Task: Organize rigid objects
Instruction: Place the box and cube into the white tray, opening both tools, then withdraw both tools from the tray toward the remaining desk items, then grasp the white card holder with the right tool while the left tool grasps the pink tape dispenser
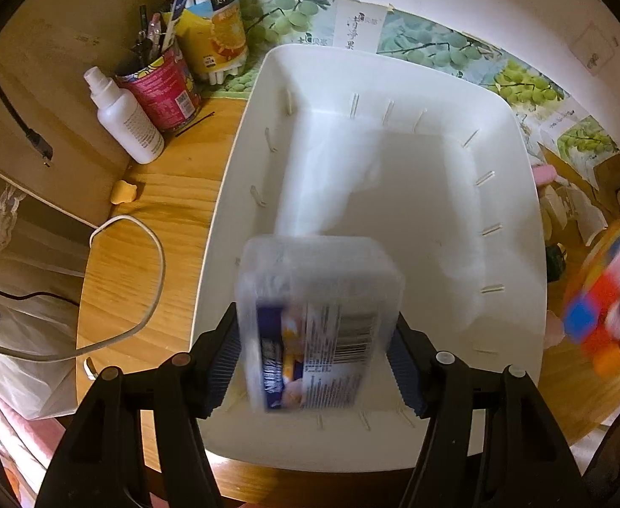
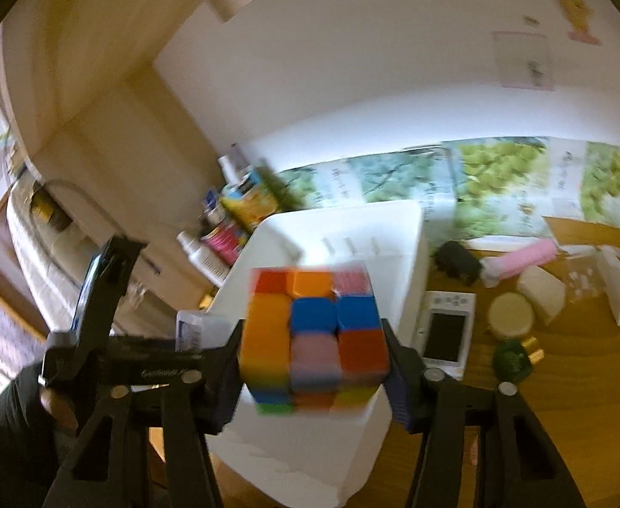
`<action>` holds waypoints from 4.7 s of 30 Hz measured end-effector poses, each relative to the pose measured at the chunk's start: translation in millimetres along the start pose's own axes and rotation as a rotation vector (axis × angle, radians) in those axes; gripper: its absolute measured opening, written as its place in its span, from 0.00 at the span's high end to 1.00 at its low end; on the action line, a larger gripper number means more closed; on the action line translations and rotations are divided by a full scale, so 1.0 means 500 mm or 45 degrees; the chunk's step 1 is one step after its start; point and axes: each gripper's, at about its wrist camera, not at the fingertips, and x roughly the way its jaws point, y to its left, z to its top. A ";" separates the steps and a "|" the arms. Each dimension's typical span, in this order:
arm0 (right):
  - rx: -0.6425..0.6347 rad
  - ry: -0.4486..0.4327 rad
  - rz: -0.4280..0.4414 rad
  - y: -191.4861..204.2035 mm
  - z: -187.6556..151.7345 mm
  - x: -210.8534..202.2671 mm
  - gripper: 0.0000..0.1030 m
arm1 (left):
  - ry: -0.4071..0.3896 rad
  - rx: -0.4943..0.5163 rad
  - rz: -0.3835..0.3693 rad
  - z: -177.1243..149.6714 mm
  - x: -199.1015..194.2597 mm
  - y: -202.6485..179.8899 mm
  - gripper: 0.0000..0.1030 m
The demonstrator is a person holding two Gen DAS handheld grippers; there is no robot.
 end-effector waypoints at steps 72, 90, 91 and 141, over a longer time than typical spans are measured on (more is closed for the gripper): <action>-0.206 -0.317 -0.273 -0.319 -0.058 -0.321 0.21 | -0.464 0.031 -0.029 -0.154 -0.142 -0.422 0.23; -0.244 -0.122 -0.330 -0.438 -0.007 -0.222 0.21 | -0.262 -0.012 -0.024 -0.146 -0.022 -0.501 0.23; -0.236 -0.105 -0.330 -0.445 -0.007 -0.213 0.21 | -0.239 -0.008 -0.030 -0.143 -0.015 -0.505 0.23; 0.071 0.003 -0.347 -0.582 0.001 -0.047 0.78 | 0.204 0.018 0.044 -0.067 0.177 -0.623 0.17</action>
